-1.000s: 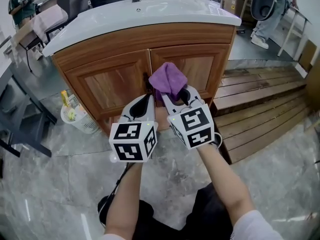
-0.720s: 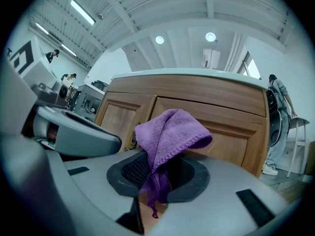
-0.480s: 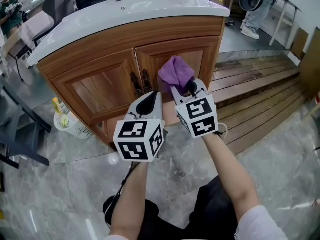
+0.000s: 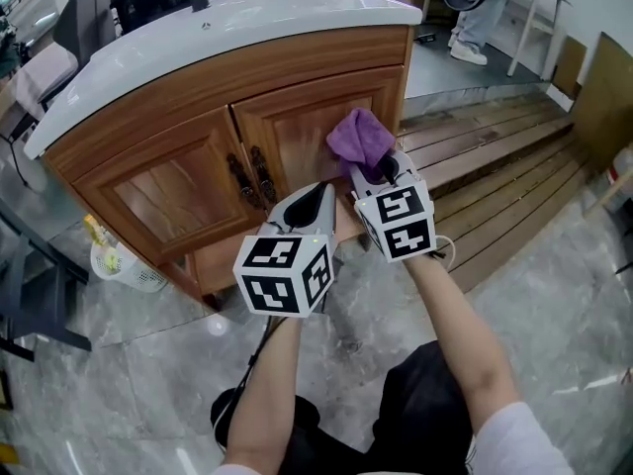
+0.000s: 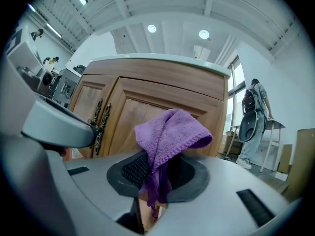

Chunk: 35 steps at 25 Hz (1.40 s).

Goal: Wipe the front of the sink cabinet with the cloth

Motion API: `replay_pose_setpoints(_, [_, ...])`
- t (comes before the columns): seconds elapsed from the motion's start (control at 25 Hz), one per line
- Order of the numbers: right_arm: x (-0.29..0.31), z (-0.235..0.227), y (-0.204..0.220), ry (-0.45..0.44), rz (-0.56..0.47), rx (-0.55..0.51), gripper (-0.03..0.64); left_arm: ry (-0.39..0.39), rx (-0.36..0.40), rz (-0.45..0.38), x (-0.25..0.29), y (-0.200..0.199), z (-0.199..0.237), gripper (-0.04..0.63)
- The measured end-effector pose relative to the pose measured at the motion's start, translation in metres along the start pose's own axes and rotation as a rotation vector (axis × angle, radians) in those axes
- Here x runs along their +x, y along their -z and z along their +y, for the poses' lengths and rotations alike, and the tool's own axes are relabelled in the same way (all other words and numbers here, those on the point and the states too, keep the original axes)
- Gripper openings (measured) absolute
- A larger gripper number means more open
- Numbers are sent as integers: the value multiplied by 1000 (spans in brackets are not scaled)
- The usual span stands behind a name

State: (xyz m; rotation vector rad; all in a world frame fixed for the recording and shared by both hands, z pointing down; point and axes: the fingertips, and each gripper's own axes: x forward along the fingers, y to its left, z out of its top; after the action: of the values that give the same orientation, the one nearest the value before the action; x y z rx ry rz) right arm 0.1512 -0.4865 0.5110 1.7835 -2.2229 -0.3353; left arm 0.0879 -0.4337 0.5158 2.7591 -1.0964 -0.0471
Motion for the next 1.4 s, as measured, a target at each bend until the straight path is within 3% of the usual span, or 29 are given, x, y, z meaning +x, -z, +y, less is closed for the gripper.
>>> replay_pose_setpoints(0.24, [-6,-29,18,63,41,-1,77,69,34,34,12,11,-22,6])
replay_pose_setpoints(0.72, [-12,-49,26,92,66,-1,77,58,41,35,15,10,-26,6])
replay_pose_setpoints(0.96, [-24,-22,-6,6,4,-27,77,-3,78,33,6,6,-15,6])
replay_pose_setpoints(1.4, [-27,83,-72,-238,-130,-42,77,-180,48,2,-45,-13,40,6])
